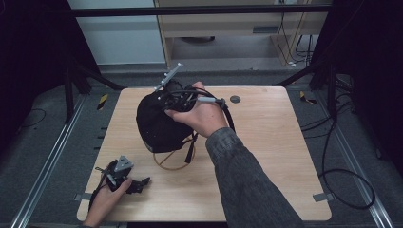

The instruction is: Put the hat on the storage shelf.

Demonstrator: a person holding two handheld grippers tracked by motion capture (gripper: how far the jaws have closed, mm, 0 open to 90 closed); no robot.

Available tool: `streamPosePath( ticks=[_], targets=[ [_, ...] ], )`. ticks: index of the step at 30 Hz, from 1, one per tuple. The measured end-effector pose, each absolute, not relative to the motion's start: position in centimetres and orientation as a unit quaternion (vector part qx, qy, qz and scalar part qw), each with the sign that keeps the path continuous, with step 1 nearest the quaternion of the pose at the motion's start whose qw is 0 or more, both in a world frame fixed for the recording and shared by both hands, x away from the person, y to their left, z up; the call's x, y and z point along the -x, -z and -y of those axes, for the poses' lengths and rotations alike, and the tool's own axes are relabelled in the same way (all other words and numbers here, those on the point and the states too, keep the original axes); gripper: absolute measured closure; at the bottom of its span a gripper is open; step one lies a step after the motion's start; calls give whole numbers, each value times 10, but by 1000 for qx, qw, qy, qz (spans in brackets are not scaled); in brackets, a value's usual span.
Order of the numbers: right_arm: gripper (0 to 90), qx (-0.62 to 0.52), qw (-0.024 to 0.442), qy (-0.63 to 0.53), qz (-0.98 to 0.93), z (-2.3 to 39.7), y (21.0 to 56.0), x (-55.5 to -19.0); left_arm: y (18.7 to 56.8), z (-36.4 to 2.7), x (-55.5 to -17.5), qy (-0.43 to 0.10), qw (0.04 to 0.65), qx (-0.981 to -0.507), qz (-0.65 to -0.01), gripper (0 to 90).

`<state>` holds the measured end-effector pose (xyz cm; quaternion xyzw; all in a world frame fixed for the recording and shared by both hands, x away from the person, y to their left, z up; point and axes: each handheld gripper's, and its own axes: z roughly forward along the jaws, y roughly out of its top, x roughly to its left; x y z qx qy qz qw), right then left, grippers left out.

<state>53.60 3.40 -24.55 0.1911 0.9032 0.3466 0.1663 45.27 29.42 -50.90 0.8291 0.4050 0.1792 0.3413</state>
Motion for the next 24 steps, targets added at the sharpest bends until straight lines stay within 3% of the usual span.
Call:
streamPosePath(
  ticks=[24],
  targets=[
    [716,-192,176,-333,-906,-49,243,-542,509,-294,-452,-179,341,-829,-404,0]
  ],
)
